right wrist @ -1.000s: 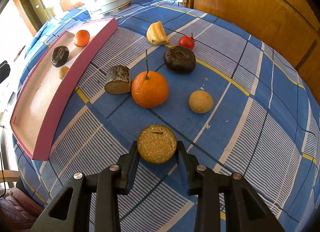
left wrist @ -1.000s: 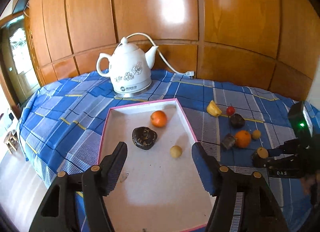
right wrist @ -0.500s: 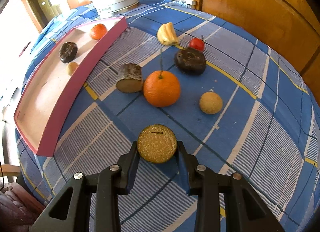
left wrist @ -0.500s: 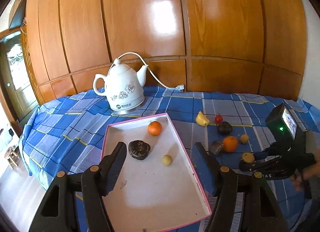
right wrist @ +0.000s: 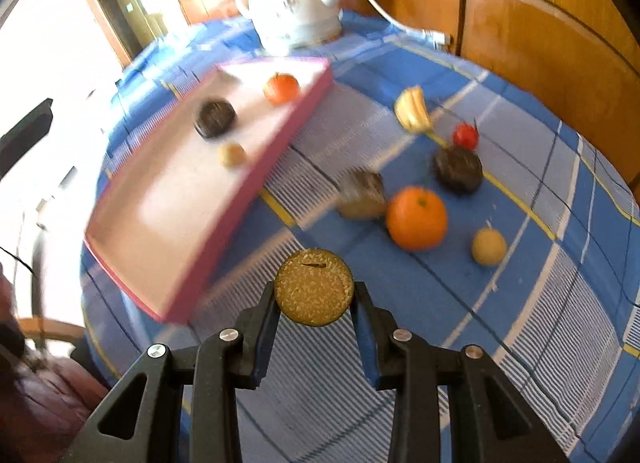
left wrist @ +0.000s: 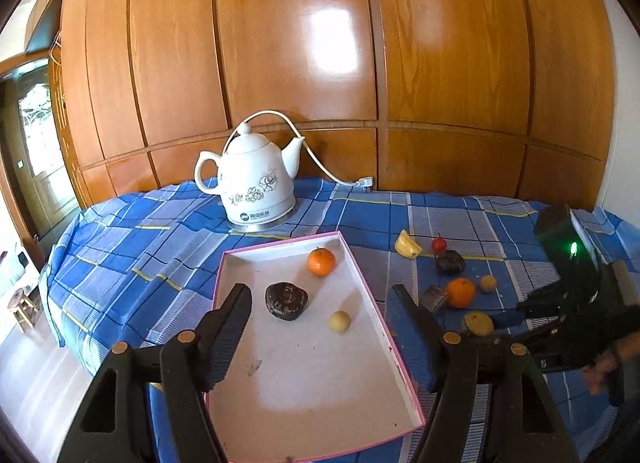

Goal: Organize fruits
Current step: 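Carry the round cork disc into the tray and release it with the right gripper, then withdraw both grippers from the tray toward the remaining fruits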

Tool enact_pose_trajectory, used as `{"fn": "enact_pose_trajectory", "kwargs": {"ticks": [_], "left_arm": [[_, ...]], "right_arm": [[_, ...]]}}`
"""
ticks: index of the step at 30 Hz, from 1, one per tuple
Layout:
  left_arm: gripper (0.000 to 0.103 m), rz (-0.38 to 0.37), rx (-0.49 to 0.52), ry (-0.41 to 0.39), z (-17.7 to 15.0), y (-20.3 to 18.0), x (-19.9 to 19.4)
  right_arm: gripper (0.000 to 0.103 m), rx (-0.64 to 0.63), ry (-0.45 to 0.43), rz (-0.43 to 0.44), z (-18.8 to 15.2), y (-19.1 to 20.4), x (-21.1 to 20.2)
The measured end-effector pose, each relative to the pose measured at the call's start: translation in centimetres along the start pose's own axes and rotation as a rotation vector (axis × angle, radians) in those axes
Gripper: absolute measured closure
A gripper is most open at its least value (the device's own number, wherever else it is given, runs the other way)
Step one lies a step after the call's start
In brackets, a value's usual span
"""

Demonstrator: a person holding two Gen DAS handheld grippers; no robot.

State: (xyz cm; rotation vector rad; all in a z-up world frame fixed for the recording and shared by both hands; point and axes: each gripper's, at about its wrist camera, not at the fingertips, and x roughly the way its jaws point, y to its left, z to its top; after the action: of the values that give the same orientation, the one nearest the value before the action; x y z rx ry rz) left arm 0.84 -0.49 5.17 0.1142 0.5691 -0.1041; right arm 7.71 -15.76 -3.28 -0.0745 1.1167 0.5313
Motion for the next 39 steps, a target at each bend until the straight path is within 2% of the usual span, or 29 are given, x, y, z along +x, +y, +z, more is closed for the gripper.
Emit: {"fn": "enact_pose_trajectory", "kwargs": {"ticks": [6,15,24,26,29,31,39], "left_arm": [[0.032,0.014,-0.011,-0.003,-0.2,0.8,-0.2],[0.031,0.056,-0.059,0.0,-0.8,3.1,-0.6],[0.031,0.065,-0.087,0.0,-1.1,4.3,-0.8],[0.031,0.066,-0.092,0.001,-1.2,4.4,-0.8],[0.031,0.065,-0.101,0.008,-1.3,4.7,-0.6],[0.031,0.064,-0.102,0.012,-1.4,4.7,-0.5],[0.03,0.063,-0.097,0.014,-1.3,4.5,-0.5]], "right_arm": [[0.067,-0.004,-0.036,0.062,2.9,3.1,1.3],[0.067,-0.056,-0.006,0.099,4.9,7.5,4.3],[0.067,-0.03,0.014,0.056,5.9,8.0,6.9],[0.064,-0.022,0.012,0.057,5.9,8.0,7.1],[0.059,-0.01,0.006,0.071,5.8,7.9,6.7],[0.048,-0.005,-0.004,0.079,5.8,7.9,6.3],[0.048,0.014,-0.057,0.064,5.0,6.9,3.8]]}}
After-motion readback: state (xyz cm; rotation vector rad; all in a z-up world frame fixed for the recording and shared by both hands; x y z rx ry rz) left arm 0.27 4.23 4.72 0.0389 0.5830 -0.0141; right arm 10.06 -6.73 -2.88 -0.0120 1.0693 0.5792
